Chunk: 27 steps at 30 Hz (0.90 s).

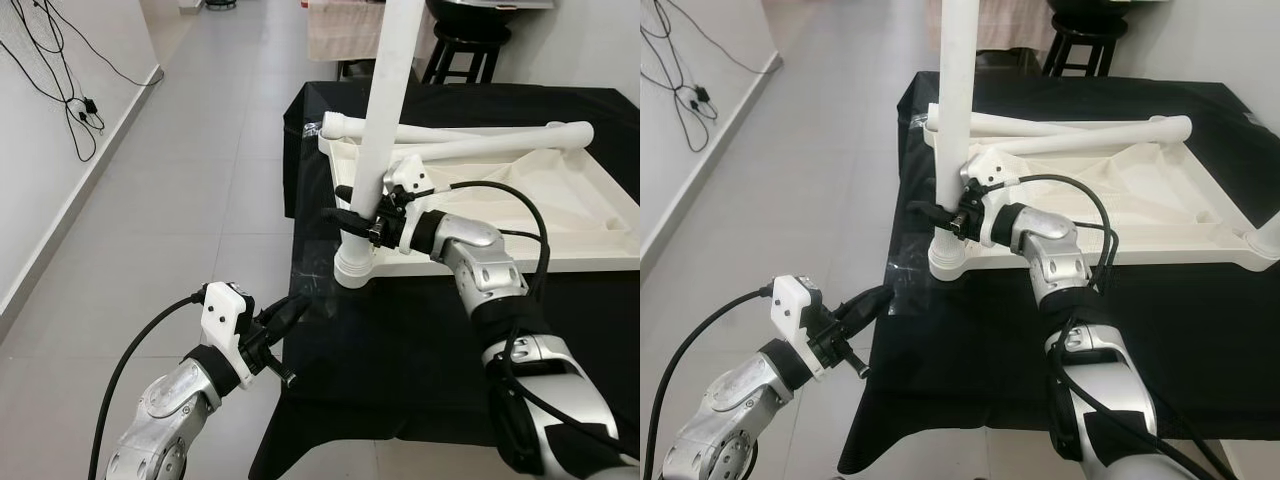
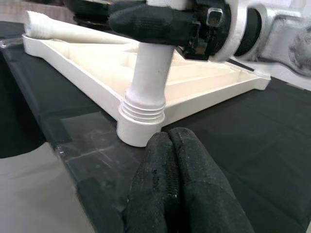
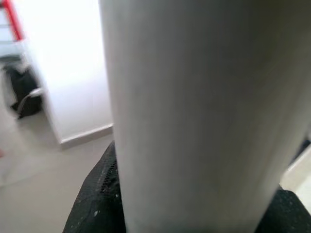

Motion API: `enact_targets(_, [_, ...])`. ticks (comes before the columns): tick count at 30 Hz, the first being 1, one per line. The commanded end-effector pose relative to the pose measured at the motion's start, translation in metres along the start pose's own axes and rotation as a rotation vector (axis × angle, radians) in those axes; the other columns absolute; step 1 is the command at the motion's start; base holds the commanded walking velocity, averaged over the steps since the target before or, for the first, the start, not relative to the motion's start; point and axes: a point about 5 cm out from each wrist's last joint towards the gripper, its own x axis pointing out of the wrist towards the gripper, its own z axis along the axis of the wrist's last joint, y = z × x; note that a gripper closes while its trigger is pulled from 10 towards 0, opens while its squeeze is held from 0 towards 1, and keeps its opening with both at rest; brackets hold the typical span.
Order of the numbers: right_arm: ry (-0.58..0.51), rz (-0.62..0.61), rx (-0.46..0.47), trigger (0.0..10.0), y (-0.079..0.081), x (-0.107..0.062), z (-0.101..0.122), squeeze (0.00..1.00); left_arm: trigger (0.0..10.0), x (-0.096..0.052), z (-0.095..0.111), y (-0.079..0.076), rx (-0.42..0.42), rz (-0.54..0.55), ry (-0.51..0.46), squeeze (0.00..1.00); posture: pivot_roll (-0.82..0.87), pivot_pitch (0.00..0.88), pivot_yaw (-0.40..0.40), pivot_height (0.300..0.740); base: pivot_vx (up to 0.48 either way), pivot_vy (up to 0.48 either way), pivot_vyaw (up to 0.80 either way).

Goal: Building children table

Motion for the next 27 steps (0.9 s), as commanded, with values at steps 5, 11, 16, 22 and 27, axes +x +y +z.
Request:
enact_targets(5, [0.123,-0.333,0.059,0.0,0.012,-0.012,-0.038,0.00,10.0,-0.004,-0.003,0.001,-0.002,-0.004,0.024,0.00,0.01,0.093,-0.028,0.740,0.000,0.000,0.00])
enact_targets(11, [0.108,-0.586,0.132,0.0,0.057,-0.004,-0.046,0.00,10.0,-0.004,-0.004,0.002,-0.006,-0.009,0.028,0.00,0.01,0.080,-0.022,0.740,0.000,0.000,0.00])
enact_targets(16, [0.107,-0.598,0.102,0.0,0.048,0.002,-0.042,0.00,10.0,-0.003,-0.005,0.002,-0.006,-0.013,0.030,0.00,0.02,0.075,-0.044,0.740,0.000,0.000,0.00])
enact_targets(22, [0.118,-0.567,0.130,10.0,0.049,0.006,-0.039,0.00,10.0,-0.002,-0.004,0.002,-0.004,0.007,0.017,0.00,0.02,0.079,-0.044,0.740,0.000,0.000,0.00])
enact_targets(27, [0.014,-0.426,0.147,10.0,0.045,0.011,-0.020,1.00,10.0,-0.002,-0.004,0.001,-0.012,-0.004,0.019,0.00,0.02,0.079,-0.044,0.740,0.000,0.000,0.00])
